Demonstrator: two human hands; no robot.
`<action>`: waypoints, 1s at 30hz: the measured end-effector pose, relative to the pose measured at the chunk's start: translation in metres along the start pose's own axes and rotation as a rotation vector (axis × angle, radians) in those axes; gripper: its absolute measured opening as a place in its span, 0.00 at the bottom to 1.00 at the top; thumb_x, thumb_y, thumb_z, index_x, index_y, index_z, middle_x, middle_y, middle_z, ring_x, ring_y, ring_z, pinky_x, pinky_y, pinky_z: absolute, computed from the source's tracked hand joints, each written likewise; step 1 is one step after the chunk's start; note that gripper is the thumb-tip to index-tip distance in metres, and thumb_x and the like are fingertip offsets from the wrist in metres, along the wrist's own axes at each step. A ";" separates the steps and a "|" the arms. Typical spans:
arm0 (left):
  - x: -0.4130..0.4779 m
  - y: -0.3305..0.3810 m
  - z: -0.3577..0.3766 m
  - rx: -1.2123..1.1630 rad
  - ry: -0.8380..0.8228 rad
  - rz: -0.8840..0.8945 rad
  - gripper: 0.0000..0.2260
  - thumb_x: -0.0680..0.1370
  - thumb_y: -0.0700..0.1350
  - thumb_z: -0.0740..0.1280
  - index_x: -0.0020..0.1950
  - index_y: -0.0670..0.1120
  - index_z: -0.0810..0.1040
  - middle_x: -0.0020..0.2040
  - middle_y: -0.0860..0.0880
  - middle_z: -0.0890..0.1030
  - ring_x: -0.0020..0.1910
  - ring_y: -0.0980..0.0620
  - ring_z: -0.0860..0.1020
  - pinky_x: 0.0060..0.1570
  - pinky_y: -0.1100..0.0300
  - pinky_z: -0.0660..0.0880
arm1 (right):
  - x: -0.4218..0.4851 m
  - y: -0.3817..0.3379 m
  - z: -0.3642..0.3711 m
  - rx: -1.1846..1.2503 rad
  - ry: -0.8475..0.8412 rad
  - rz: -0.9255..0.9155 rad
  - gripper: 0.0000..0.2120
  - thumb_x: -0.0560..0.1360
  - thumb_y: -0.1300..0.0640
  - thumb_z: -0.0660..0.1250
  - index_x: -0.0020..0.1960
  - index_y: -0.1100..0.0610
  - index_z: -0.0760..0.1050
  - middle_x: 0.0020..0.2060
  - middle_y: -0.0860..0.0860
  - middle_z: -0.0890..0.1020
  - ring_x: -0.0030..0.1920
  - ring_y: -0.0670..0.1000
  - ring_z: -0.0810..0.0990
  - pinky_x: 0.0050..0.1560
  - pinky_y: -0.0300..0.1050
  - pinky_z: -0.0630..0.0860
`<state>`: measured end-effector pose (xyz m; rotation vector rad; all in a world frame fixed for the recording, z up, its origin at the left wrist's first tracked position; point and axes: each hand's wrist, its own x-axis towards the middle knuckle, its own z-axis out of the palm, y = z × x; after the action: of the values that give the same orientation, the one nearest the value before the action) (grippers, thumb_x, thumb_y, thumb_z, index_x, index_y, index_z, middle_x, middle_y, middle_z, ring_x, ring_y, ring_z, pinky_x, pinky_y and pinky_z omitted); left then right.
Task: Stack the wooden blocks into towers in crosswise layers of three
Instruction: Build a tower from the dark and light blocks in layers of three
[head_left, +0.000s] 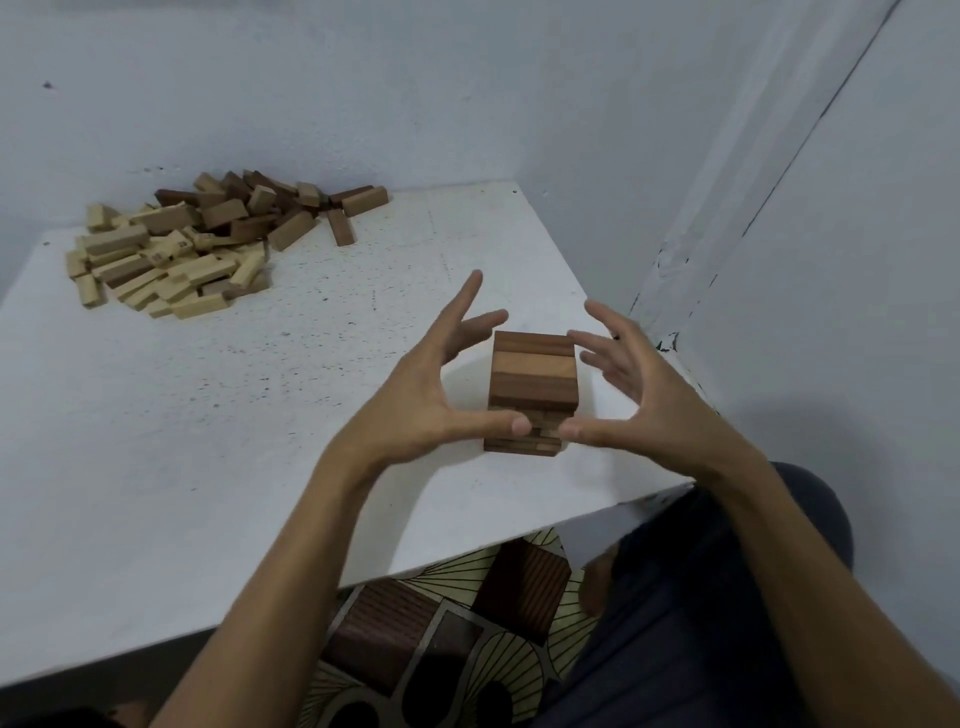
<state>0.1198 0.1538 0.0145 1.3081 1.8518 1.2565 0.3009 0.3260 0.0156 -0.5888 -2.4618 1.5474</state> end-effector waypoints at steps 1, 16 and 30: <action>0.005 0.001 -0.006 0.040 -0.037 0.003 0.55 0.63 0.61 0.79 0.79 0.66 0.45 0.74 0.63 0.67 0.72 0.66 0.65 0.72 0.58 0.60 | 0.003 -0.003 -0.003 -0.024 -0.024 -0.006 0.54 0.61 0.43 0.82 0.76 0.33 0.50 0.75 0.40 0.65 0.74 0.42 0.65 0.76 0.52 0.61; 0.018 -0.005 -0.005 0.018 -0.134 0.011 0.53 0.68 0.46 0.81 0.80 0.62 0.48 0.68 0.55 0.74 0.69 0.59 0.71 0.72 0.57 0.65 | 0.012 0.006 0.018 0.097 0.042 -0.149 0.51 0.67 0.54 0.80 0.78 0.39 0.52 0.66 0.45 0.76 0.71 0.49 0.71 0.75 0.59 0.61; 0.022 -0.009 -0.004 0.034 -0.100 0.013 0.51 0.67 0.51 0.80 0.80 0.62 0.49 0.67 0.56 0.75 0.68 0.58 0.72 0.71 0.57 0.66 | 0.014 0.010 0.019 0.105 0.078 -0.173 0.50 0.67 0.54 0.80 0.78 0.41 0.53 0.66 0.44 0.75 0.70 0.49 0.72 0.74 0.58 0.65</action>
<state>0.1039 0.1716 0.0097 1.3770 1.8050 1.1496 0.2834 0.3201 -0.0022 -0.3991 -2.2907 1.5438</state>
